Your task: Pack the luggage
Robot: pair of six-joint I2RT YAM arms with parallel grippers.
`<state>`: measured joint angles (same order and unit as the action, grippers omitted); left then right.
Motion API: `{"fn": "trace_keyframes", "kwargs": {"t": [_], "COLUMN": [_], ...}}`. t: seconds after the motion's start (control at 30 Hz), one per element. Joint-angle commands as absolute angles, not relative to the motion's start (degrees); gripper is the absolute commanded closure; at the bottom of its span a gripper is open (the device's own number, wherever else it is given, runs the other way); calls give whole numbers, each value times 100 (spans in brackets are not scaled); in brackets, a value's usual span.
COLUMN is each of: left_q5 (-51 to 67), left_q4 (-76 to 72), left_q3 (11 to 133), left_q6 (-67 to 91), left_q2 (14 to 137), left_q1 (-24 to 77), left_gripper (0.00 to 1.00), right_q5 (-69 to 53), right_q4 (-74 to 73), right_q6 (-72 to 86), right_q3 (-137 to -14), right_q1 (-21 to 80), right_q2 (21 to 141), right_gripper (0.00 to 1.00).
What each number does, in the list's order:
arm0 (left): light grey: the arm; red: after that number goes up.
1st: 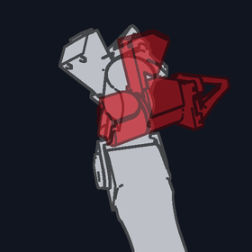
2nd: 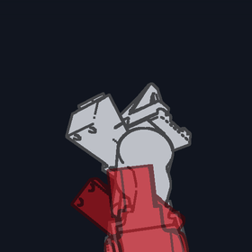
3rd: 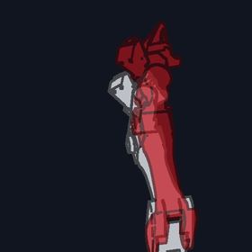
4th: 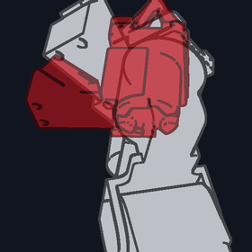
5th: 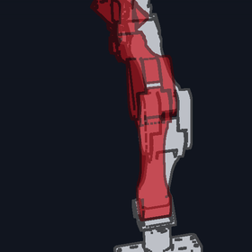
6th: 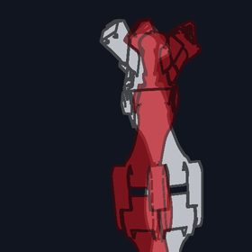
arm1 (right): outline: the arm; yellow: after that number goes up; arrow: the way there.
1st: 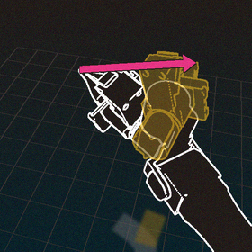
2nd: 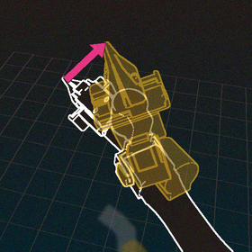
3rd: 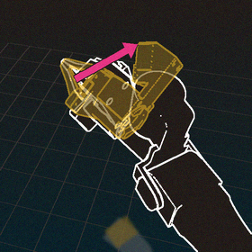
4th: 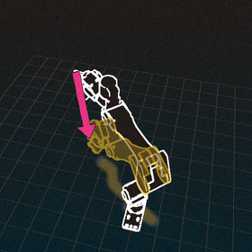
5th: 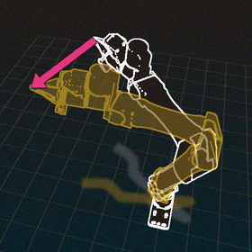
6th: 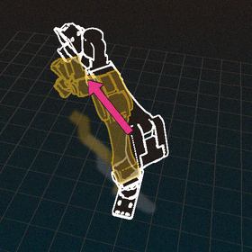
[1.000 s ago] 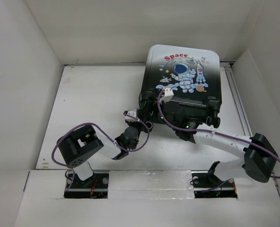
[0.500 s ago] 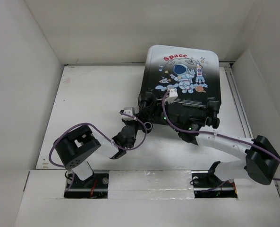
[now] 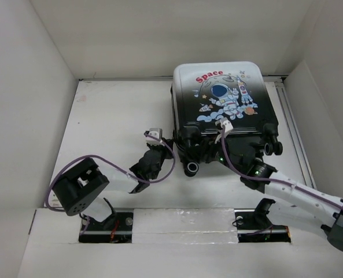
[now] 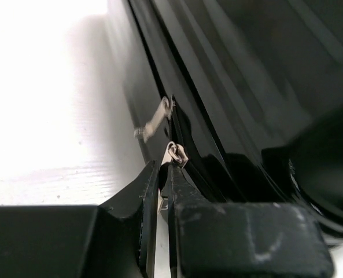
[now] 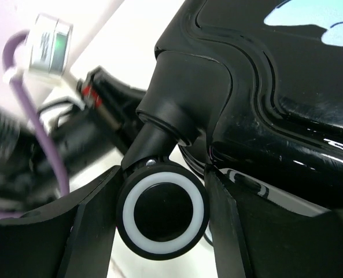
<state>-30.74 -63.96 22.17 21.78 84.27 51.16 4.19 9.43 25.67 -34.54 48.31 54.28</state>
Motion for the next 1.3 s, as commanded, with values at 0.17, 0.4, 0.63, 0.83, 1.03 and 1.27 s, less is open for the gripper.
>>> {"fn": "trace_keyframes", "kwargs": {"t": [0.17, 0.4, 0.63, 0.83, 1.03, 1.27], "left_q5": [-4044, -3586, -3787, -4342, -3930, -3421], "left_q4": [-6530, -6058, -4493, -2613, -1487, -510], "left_q3": [2803, 3515, 3516, 3226, 3296, 3410], "left_q6": [1855, 2100, 3224, 4253, 4245, 4518], "left_q2": [8322, 8929, 7887, 6067, 4001, 2392], "left_q1": [4027, 3438, 3437, 3437, 3384, 3384], "left_gripper": [100, 100, 51, 36, 0, 0], "right_q5": [-334, -765, -1116, -1274, -1274, -854], "right_q4": [-237, -413, 43, 412, 852, 914], "right_q6": [2109, 1934, 1767, 1573, 1521, 1661], "right_q3": [-3261, -3199, -3541, -4191, -5035, -5739], "right_q1": [4754, 4930, 5123, 5562, 6213, 6978], "right_q2": [4290, 4350, 4842, 5782, 7082, 7796], "right_gripper": [100, 100, 100, 100, 100, 54]}}
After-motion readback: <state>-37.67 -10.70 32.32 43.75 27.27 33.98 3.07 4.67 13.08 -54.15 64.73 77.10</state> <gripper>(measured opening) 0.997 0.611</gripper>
